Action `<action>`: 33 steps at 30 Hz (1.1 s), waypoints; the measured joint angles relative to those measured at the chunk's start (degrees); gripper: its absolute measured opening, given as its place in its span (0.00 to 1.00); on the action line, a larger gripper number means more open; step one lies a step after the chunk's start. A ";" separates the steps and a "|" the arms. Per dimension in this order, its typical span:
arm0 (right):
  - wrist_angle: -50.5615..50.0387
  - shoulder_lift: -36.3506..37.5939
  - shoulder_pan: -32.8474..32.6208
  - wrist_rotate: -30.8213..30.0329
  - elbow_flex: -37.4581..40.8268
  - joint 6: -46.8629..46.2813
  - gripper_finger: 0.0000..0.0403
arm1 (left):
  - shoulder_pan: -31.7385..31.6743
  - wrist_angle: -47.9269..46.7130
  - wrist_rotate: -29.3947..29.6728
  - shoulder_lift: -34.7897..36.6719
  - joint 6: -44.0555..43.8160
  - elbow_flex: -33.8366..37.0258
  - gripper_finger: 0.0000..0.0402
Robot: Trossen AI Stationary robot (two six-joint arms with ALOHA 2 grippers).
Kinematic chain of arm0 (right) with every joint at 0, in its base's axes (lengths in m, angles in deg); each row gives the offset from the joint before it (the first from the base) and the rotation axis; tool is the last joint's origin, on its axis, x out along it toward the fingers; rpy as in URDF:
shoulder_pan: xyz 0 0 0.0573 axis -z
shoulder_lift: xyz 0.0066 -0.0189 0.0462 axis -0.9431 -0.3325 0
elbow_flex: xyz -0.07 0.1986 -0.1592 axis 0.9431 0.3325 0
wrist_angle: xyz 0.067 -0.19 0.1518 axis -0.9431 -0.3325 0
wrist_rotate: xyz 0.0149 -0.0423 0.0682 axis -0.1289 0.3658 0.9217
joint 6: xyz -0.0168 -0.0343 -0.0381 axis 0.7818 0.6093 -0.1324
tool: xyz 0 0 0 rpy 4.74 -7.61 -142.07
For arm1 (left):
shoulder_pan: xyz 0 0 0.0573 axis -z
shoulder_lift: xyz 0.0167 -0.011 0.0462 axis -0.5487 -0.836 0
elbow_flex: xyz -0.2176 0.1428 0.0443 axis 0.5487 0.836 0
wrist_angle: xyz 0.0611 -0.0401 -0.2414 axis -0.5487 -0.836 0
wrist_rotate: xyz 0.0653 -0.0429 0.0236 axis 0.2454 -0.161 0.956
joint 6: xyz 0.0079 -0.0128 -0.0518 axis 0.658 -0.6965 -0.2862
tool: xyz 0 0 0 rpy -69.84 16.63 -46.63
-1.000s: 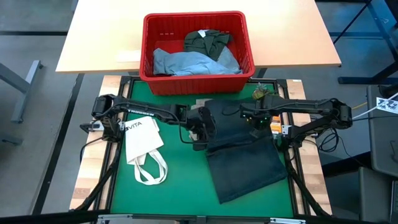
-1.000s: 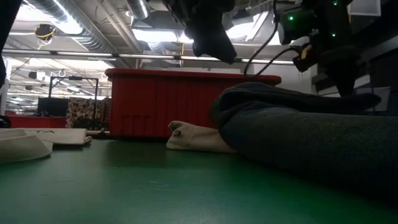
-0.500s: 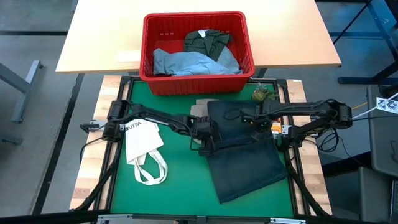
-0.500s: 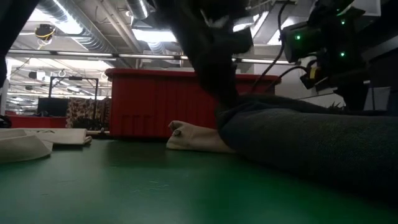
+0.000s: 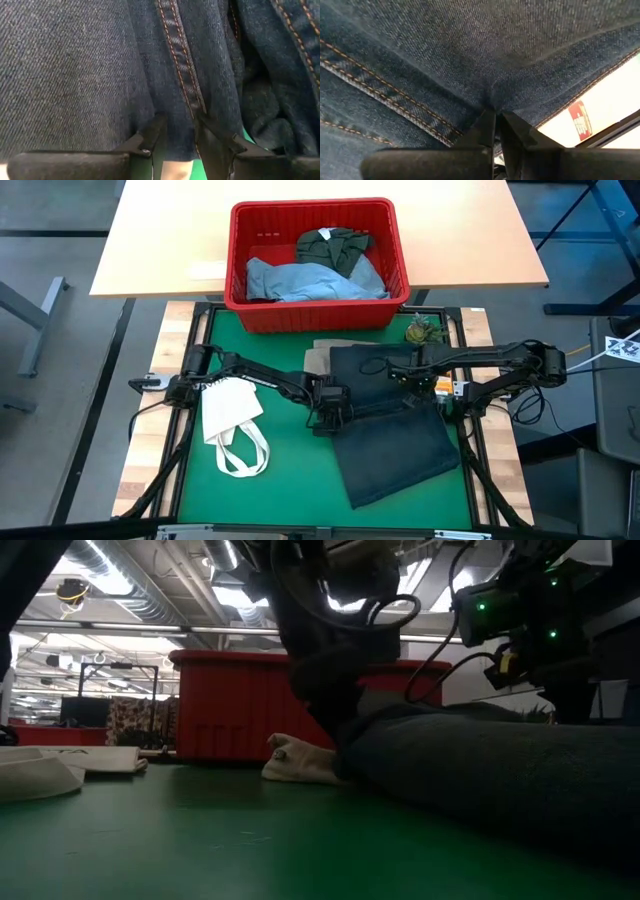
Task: Fold Laundry from Bin
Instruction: Fold the dark blue jeans
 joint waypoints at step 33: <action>-2.72 -0.04 0.04 3.28 0.02 1.67 0.31 | 0.01 -1.62 2.36 7.41 0.63 0.16 0.25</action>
